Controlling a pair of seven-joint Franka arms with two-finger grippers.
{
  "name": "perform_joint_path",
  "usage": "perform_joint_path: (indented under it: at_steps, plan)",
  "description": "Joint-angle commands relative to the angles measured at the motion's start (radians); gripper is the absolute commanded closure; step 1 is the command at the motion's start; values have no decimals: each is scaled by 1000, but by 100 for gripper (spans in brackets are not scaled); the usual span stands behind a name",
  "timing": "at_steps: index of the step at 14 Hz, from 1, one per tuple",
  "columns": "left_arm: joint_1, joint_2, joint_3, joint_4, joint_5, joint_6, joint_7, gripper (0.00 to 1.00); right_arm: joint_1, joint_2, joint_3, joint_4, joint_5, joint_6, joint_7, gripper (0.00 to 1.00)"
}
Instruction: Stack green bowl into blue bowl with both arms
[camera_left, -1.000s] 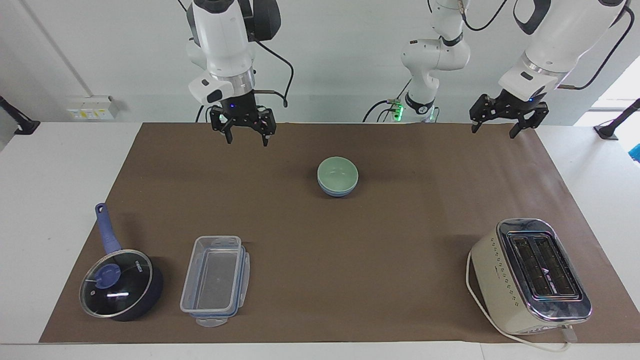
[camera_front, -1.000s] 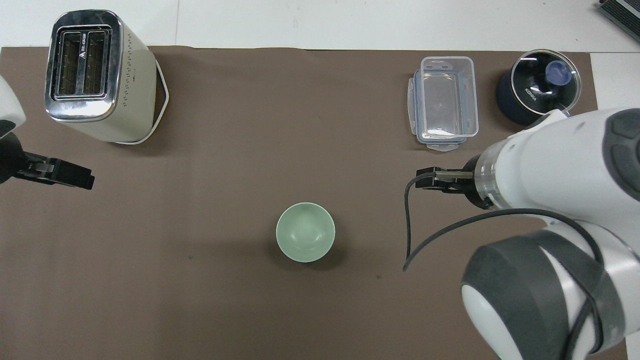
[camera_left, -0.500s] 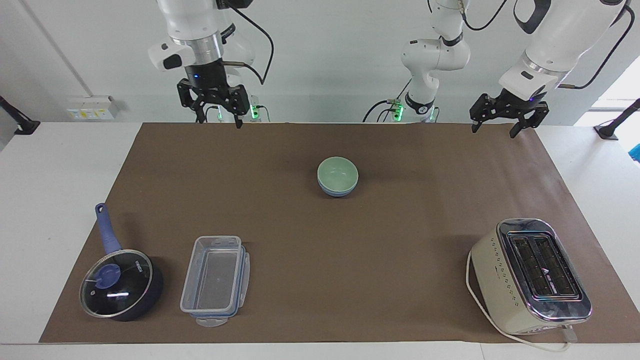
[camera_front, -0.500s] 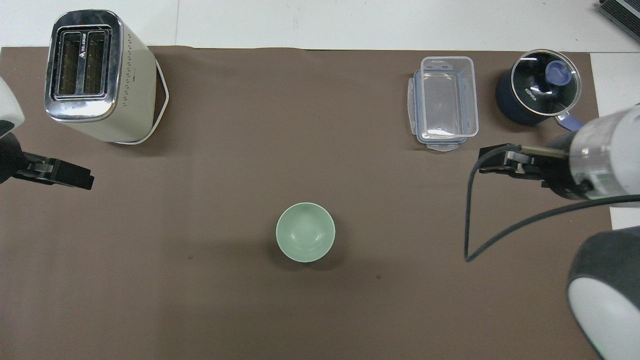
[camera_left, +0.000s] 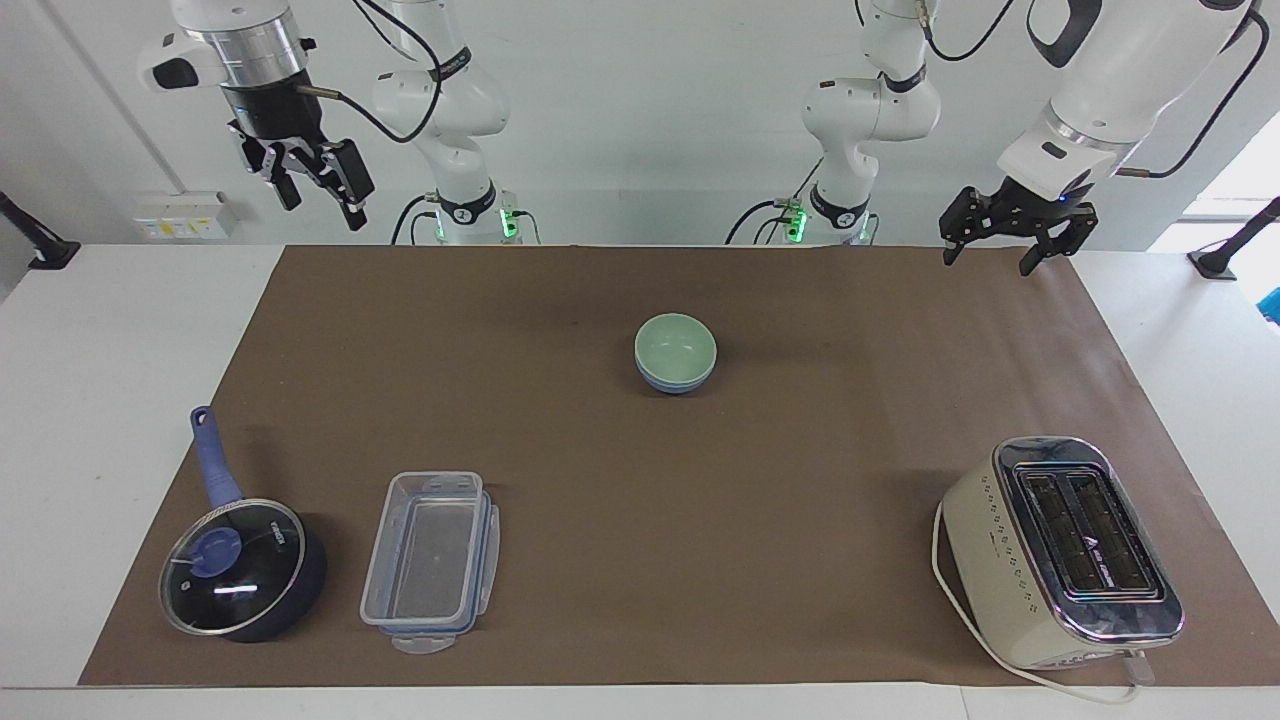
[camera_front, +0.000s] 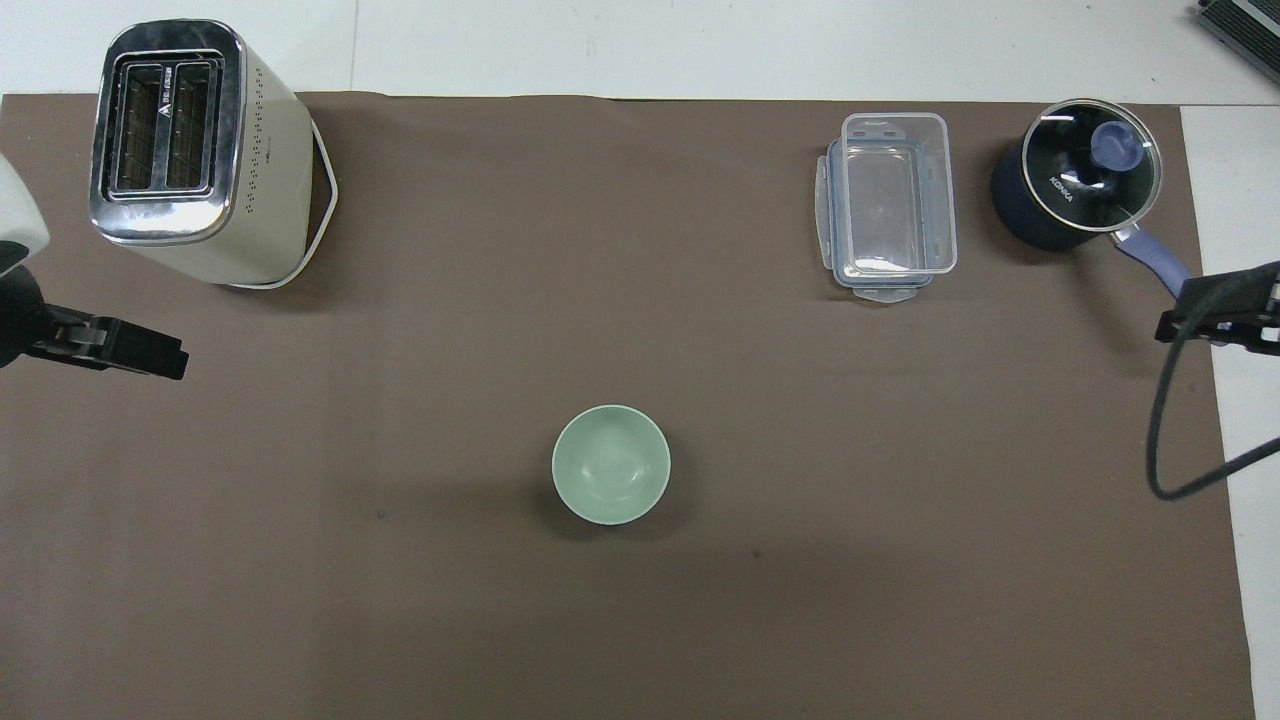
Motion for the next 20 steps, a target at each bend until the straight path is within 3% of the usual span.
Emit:
perform_joint_path:
  at_steps: [1, 3, 14, 20]
  plan:
    - [8, -11, -4, -10, -8, 1, 1, 0, -4, -25, -32, -45, 12, -7, -103, 0]
    - [7, -11, -4, -10, -8, 1, 1, 0, -3, -15, -37, -70, 12, 5, -192, 0]
    - [5, -11, -4, -10, -8, 1, 1, 0, 19, -9, -25, -85, 31, 10, -136, 0]
    - [5, -11, -4, -10, -8, 1, 1, 0, 33, 79, -5, 31, 8, -54, -125, 0]
